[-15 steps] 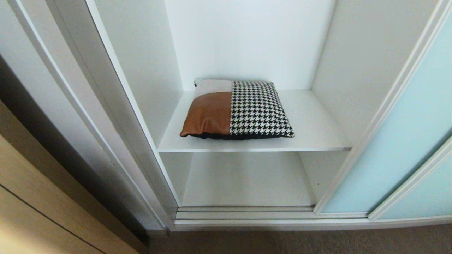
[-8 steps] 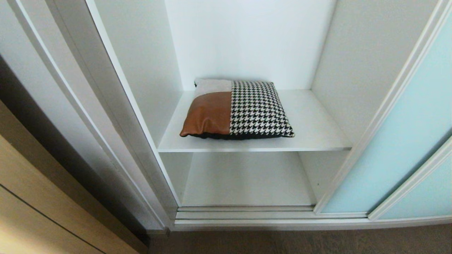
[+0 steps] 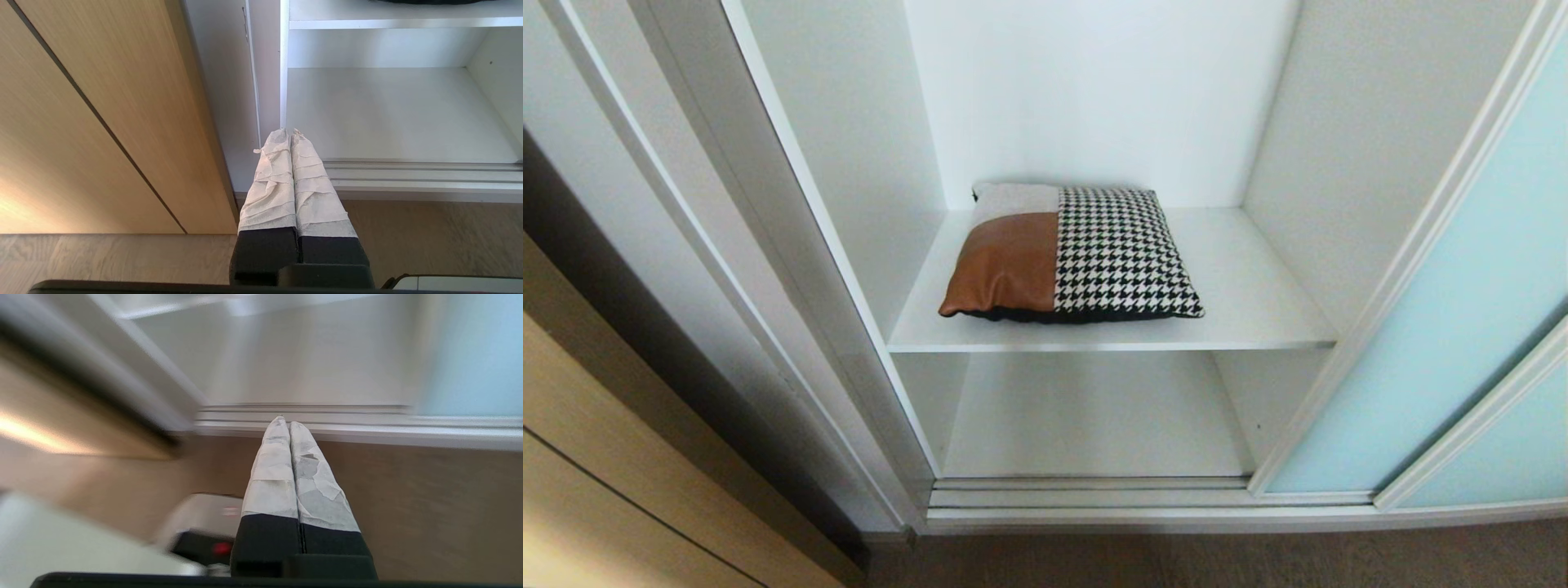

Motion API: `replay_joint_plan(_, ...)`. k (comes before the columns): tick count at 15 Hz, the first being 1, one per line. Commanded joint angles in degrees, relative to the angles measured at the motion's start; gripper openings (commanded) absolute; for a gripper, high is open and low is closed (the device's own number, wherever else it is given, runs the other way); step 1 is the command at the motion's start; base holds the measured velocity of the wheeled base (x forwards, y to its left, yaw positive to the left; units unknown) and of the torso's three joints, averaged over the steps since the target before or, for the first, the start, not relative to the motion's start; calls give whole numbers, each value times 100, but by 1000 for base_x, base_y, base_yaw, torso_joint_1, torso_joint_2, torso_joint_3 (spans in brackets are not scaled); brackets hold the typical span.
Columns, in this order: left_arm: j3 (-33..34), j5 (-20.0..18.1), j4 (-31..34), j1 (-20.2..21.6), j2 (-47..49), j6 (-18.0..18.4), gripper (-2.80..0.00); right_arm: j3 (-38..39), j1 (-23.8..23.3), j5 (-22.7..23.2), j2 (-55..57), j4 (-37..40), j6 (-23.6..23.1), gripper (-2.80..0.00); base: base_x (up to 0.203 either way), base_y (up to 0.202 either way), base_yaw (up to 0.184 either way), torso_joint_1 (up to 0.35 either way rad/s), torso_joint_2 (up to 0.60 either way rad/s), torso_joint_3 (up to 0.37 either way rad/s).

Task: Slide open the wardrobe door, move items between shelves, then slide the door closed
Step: Close the door

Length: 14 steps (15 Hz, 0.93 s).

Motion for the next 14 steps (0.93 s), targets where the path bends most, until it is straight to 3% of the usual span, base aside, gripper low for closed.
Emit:
replay_joint_plan(1, 11, -2, 5, 3, 13, -4, -280, 127, -1, -268, 63, 0, -355, -280, 0, 0, 0, 0, 0, 0)
replay_joint_plan(3, 11, -2, 5, 3, 13, 3, -280, 418, -249, -600, 228, -239, -901, -280, 0, 0, 0, 0, 0, 0)
replay_joint_plan(6, 11, -2, 5, 3, 13, 3, -280, 1232, -1083, -628, 225, -1107, -1487, -280, 0, 0, 0, 0, 0, 0)
replay_joint_plan(7, 11, -2, 5, 3, 13, 3, -280, 1595, -1157, -573, 115, -1449, -1850, -280, 0, 0, 0, 0, 0, 0)
replay_joint_plan(9, 11, -2, 5, 3, 13, 3, -280, 2119, -1095, -554, 12, -2221, -2119, -280, 0, 0, 0, 0, 0, 0)
replay_joint_plan(11, 11, -2, 5, 3, 13, -6, -280, 2447, -1053, -784, -42, -2497, -1983, -280, 0, 0, 0, 0, 0, 0)
replay_joint_plan(14, 11, -2, 5, 3, 13, 3, -280, 2423, -810, -1051, -596, -2465, -768, -280, 0, 0, 0, 0, 0, 0)
